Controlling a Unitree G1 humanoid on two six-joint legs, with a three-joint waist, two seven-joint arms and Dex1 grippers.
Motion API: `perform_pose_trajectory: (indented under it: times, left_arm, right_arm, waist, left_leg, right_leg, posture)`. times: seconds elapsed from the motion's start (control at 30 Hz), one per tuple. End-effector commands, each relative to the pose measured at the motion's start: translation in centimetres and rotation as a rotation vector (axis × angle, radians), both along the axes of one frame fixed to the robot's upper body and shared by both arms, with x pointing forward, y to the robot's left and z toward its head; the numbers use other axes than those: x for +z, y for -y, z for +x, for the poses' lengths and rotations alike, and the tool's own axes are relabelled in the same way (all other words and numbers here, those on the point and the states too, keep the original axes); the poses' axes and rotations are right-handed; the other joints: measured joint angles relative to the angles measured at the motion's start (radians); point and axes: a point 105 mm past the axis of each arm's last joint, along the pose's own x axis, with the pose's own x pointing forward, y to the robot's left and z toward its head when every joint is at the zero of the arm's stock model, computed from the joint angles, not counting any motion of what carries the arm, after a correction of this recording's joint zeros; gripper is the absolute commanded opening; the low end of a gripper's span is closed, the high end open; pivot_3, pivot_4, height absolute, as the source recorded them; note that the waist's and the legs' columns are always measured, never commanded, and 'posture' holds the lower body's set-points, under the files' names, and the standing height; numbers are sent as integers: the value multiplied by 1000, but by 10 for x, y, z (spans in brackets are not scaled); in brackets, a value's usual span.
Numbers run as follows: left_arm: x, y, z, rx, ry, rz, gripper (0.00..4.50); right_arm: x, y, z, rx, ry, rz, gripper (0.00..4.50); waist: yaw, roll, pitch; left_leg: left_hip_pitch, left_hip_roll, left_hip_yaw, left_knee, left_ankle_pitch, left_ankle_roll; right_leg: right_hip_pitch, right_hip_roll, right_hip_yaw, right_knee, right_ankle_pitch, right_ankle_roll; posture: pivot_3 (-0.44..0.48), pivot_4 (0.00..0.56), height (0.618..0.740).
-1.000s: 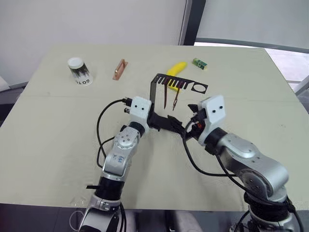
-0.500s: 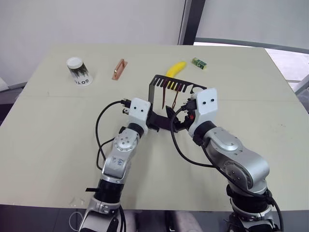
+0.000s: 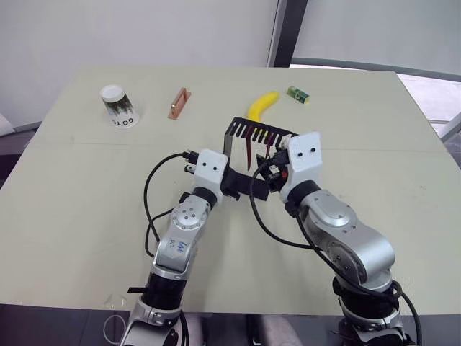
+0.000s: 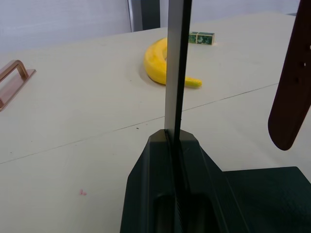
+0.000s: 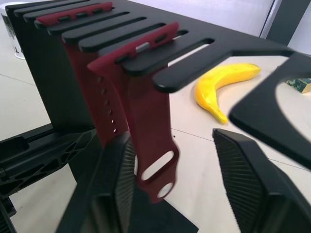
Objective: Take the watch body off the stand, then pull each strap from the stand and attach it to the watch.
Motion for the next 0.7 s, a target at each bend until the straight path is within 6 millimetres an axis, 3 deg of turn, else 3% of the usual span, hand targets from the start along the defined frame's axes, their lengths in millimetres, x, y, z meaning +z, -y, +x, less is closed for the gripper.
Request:
perform_pose_trajectory:
  times: [0.03,0.13,0.23,0.33,0.37,0.7]
  left_arm:
    - [16,9,-7,-30,65,-23,0]
    - [17,9,-7,-29,66,-23,0]
    - [16,8,-5,-25,63,-22,0]
    - [16,8,-4,-19,63,-24,0]
    - [16,7,-4,-18,63,-25,0]
    - [15,8,-1,-17,59,-31,0]
  right_arm:
    - [17,-5,-8,27,92,1,2677]
    - [18,-5,-8,27,101,-6,2677]
    - [18,-6,-10,39,122,-29,1814]
    - [19,-6,-10,43,136,-40,324]
    - [19,-5,-11,42,139,-40,13]
    - [27,0,-25,84,196,-63,13]
  waist:
    - [0,0,0]
    - [0,0,0]
    - [0,0,0]
    - [0,0,0]
    - [0,0,0]
    - [1,0,0]
  left_leg:
    - [0,0,0,0,0,0]
    - [0,0,0,0,0,0]
    - [0,0,0,0,0,0]
    - [0,0,0,0,0,0]
    - [0,0,0,0,0,0]
    - [0,0,0,0,0,0]
  right_leg:
    - [0,0,0,0,0,0]
    - [0,0,0,0,0,0]
    - [0,0,0,0,0,0]
    - [0,0,0,-1,0,0]
    - [0,0,0,-1,0,0]
    - [0,0,0,-1,0,0]
  posture:
    - [0,150,740]
    - [0,150,740]
    - [0,150,740]
    - [0,150,740]
    - [0,150,740]
    - [0,150,740]
